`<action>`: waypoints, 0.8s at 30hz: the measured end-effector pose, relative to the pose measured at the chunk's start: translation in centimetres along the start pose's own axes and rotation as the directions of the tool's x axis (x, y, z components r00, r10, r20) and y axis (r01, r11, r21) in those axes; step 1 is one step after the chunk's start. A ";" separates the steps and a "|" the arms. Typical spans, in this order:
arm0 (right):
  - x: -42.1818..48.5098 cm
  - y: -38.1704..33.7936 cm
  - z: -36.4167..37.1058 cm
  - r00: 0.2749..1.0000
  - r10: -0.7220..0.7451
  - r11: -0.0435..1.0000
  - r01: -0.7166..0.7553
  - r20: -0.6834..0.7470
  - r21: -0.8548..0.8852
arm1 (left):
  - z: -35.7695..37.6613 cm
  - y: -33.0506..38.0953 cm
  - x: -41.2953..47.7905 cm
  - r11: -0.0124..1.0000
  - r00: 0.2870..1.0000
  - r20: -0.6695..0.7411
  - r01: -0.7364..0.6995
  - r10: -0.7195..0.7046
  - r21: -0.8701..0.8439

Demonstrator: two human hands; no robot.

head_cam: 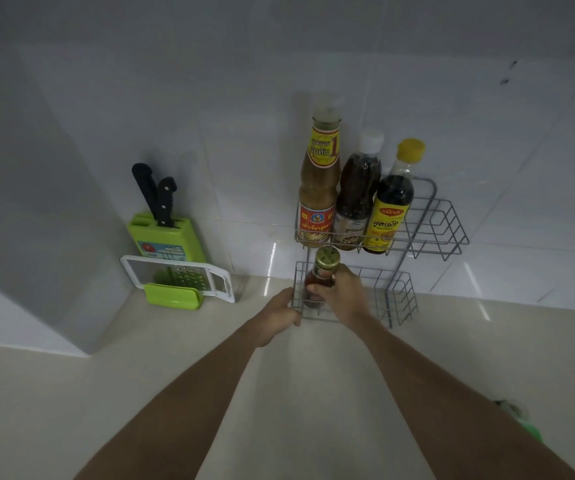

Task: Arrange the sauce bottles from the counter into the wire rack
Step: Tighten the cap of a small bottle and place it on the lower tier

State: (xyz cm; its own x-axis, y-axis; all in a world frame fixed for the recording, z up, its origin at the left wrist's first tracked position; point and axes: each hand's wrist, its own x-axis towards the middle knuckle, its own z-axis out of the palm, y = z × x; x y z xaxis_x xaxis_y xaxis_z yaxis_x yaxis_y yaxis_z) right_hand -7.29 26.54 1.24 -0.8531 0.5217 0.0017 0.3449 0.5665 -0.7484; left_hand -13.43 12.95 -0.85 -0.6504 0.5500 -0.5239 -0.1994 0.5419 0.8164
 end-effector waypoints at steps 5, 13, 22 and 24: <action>1.4 0.0 0.8 0.998 -0.004 0.999 0.007 0.057 -0.047 | -0.1 -0.9 0.6 0.997 1.000 0.005 -0.006 0.007 -0.072; 2.2 0.2 1.5 0.996 -0.009 0.993 0.019 0.092 -0.115 | 0.1 -1.3 0.8 0.995 1.000 0.006 -0.013 0.014 -0.095; 2.1 0.0 1.0 0.985 0.039 0.998 -0.032 0.166 -0.046 | 0.4 -0.9 0.6 0.997 1.000 0.017 0.016 -0.015 -0.071; 2.1 -0.1 0.8 0.983 0.041 0.999 -0.035 0.180 -0.037 | 0.5 -0.9 0.6 0.997 1.000 0.016 0.014 -0.013 -0.072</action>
State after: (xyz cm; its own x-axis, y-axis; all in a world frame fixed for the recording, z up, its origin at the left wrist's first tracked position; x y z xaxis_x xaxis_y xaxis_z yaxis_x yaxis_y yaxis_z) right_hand -9.41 27.07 0.74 -0.8949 0.4208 -0.1485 0.3887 0.5715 -0.7227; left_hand -13.29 13.10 -1.99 -0.6362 0.5530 -0.5380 -0.2608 0.5022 0.8245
